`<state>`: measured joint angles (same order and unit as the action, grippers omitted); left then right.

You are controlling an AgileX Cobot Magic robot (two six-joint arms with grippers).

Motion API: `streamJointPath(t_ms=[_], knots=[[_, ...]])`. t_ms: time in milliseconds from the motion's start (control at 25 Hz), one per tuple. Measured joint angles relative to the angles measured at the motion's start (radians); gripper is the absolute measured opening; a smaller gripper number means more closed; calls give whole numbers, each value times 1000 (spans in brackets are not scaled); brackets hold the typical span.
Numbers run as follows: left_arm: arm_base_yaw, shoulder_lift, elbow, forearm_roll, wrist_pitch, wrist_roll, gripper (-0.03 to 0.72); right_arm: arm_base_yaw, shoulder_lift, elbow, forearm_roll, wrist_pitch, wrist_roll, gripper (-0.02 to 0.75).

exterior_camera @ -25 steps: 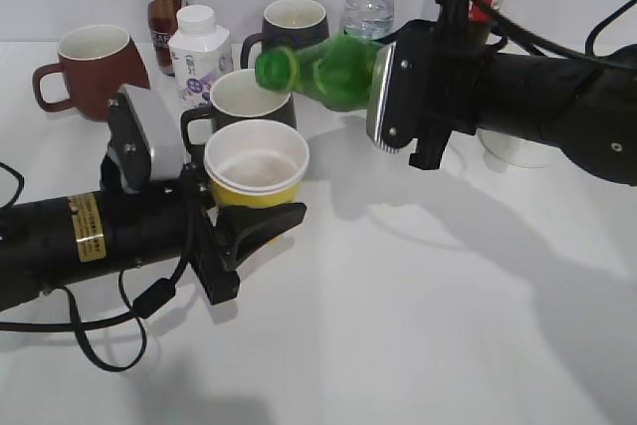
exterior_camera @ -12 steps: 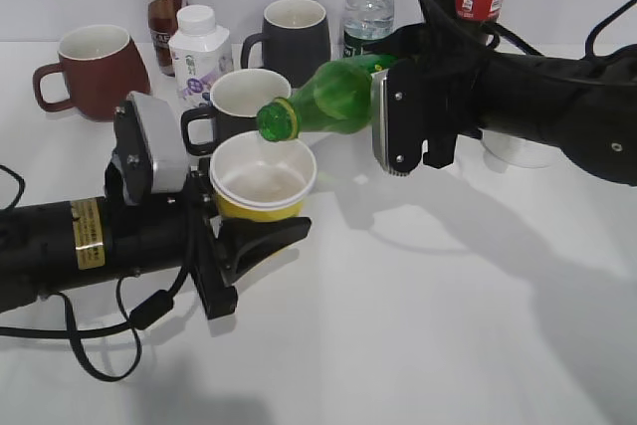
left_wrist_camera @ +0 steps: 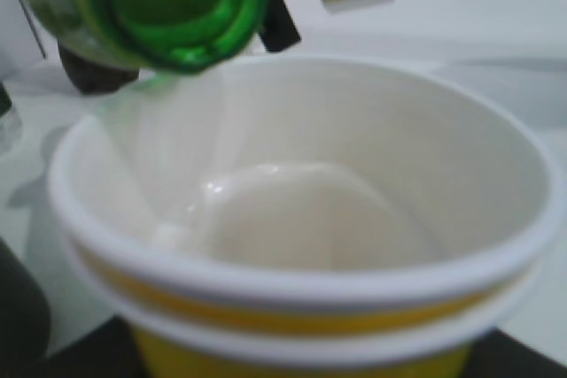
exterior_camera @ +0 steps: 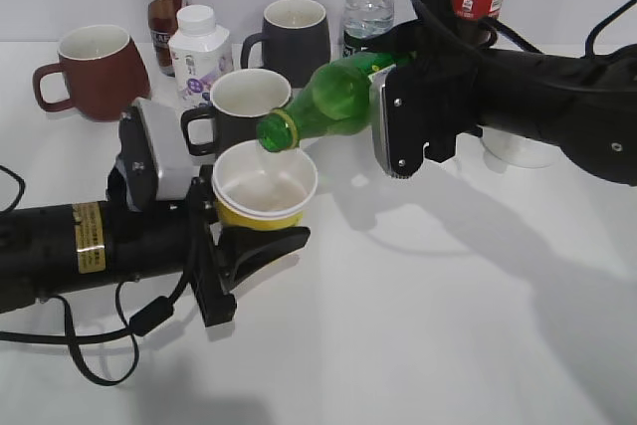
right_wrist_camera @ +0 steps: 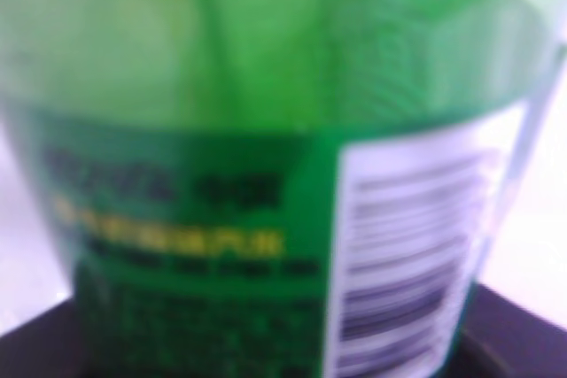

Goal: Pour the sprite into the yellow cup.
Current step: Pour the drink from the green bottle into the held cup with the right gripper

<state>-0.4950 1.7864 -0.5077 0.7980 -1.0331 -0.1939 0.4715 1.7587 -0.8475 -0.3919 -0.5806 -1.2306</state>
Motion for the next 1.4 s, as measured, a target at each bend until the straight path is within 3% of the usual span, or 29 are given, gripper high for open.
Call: streamJointPath(t_ms=[1400], knots=[[0, 0, 0, 63, 68, 0, 382, 0, 0, 0, 13, -4, -109, 428]])
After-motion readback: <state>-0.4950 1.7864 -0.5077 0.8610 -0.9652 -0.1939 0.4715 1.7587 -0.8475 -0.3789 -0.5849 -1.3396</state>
